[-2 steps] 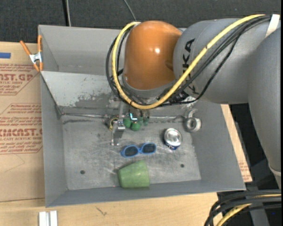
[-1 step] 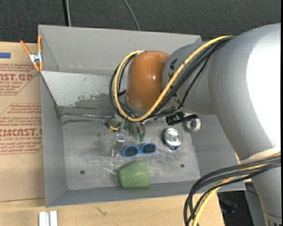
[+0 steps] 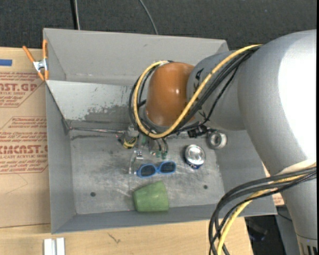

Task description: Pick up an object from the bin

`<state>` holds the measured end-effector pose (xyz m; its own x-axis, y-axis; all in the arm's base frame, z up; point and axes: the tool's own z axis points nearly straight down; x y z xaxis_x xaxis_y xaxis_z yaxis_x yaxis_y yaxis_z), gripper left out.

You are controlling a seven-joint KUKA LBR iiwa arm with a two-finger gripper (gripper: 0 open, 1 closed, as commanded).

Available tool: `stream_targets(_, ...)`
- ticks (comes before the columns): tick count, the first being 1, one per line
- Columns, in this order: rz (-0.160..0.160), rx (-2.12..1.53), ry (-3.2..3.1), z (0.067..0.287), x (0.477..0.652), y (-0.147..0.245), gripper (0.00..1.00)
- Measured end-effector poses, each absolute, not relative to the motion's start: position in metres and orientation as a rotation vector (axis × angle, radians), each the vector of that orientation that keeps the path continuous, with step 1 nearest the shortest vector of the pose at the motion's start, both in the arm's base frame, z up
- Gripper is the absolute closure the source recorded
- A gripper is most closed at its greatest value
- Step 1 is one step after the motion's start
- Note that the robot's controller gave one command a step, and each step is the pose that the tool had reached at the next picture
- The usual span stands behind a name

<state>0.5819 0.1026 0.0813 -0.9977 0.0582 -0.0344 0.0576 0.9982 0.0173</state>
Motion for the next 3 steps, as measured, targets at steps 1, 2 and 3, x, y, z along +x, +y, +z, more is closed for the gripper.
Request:
stream_targets(1, -0.007, -0.646, 3.063, 0.085, 0.591, 0.041, 0.0)
stream_targets(2, 0.0, -0.5, 3.098, 0.104, 0.584, 0.007, 0.0)
stream_targets(3, -0.001, -0.153, 3.142, 0.089, 0.54, -0.037, 0.0)
